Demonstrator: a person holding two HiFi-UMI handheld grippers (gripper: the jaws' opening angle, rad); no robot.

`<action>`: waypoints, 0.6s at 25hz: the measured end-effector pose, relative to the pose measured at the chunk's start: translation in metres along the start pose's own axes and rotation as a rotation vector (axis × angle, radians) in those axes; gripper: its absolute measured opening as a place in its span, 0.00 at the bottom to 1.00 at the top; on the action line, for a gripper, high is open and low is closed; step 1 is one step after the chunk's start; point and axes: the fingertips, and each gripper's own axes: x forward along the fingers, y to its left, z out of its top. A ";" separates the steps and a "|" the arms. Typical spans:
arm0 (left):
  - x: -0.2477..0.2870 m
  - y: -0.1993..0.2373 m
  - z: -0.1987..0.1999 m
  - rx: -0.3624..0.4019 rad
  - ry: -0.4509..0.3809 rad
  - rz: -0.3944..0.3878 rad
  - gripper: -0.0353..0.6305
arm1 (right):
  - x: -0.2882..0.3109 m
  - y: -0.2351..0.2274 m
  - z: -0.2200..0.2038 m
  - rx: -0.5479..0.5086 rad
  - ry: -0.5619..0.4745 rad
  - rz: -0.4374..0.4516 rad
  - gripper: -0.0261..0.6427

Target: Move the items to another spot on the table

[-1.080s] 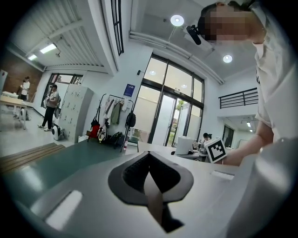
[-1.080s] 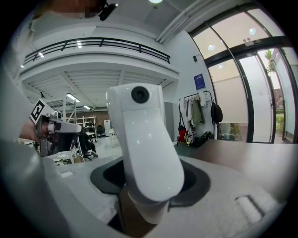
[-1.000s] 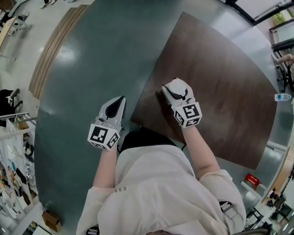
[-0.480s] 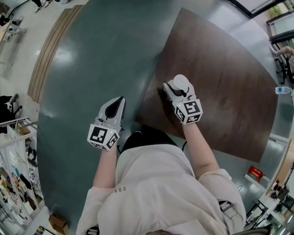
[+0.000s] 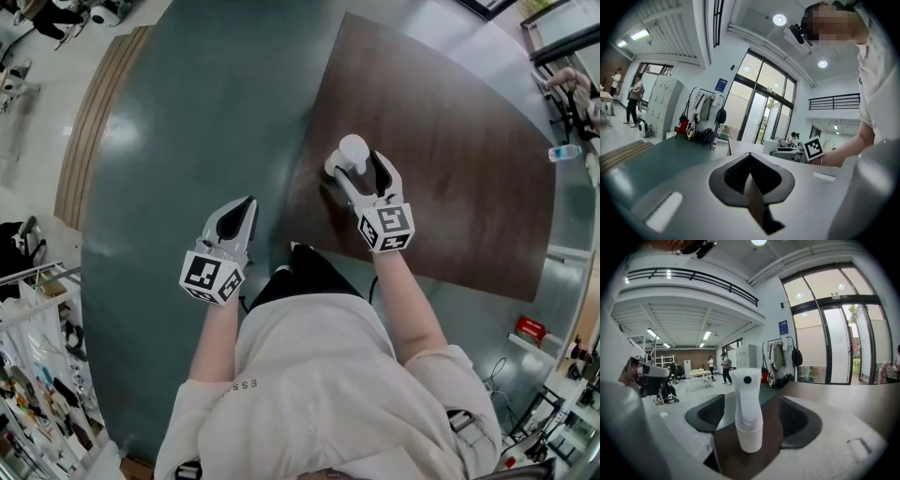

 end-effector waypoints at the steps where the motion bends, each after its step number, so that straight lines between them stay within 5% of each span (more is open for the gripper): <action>1: -0.007 -0.005 0.005 0.005 -0.003 -0.011 0.08 | -0.013 0.005 0.006 0.010 -0.009 -0.017 0.55; 3: -0.023 -0.017 0.019 0.021 -0.017 -0.040 0.08 | -0.043 0.017 0.024 0.015 -0.037 -0.057 0.52; 6: -0.050 -0.041 0.042 0.055 -0.046 -0.099 0.08 | -0.097 0.036 0.057 -0.010 -0.101 -0.131 0.02; 15: -0.098 -0.136 0.037 0.076 -0.033 -0.248 0.08 | -0.230 0.076 0.081 0.035 -0.166 -0.180 0.02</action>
